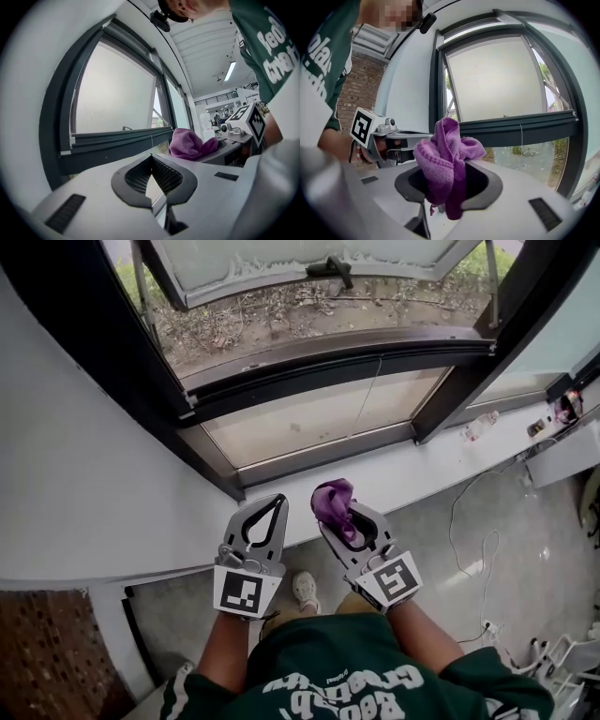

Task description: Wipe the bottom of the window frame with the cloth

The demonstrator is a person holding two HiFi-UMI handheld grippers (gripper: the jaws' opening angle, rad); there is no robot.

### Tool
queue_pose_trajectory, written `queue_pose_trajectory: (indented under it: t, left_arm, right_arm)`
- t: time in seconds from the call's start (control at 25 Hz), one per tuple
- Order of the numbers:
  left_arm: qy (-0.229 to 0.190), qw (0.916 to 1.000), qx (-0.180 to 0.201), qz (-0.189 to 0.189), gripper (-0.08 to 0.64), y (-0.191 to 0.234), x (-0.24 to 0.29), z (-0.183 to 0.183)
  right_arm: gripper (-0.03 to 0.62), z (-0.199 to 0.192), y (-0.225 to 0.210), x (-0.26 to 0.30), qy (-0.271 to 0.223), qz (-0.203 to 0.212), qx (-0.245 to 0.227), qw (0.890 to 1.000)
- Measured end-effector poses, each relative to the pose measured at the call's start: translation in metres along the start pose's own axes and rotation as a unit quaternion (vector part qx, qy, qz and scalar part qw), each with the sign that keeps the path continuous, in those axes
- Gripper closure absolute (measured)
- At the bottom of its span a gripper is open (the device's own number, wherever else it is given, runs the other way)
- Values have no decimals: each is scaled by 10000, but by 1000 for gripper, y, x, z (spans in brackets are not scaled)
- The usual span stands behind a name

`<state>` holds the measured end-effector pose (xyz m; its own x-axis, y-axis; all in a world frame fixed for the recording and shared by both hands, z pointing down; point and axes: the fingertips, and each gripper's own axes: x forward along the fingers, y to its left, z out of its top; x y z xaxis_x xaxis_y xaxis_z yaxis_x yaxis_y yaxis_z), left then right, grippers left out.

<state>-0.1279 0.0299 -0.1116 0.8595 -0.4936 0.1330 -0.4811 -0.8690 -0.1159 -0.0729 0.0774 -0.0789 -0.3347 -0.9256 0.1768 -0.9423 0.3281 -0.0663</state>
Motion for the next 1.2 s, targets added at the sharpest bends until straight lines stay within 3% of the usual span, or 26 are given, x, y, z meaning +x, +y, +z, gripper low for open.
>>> queue_pose_trajectory:
  t: [0.32,0.48,0.64,0.76,1.0,1.2]
  left_arm:
    - [19,9998,-212,34,557,-11,42,-10]
    - [238,9973,-700,-32,557,-26,67,-21]
    - [499,9969,-580,204,557,-37,93,-25]
    - [706,9953,-580,308,557,-46,112,-38]
    - [1150,9910,-354,580,557,-54,133,-88]
    - [1455,9854,-452,758,557,-41,137,-175]
  right_arm:
    - [428,-6,-23,9,-59,492,194,9986]
    - [428,-18,-35,8,-46,1055,253,9941]
    - [428,-24,-64,5,32,1487,536,9874]
    - [428,-33,-90,9,148,1538,365,9873]
    - [428,-81,-117,26,288,1505,572,9865]
    - [428,-164,-106,69,323,1443,576,9873]
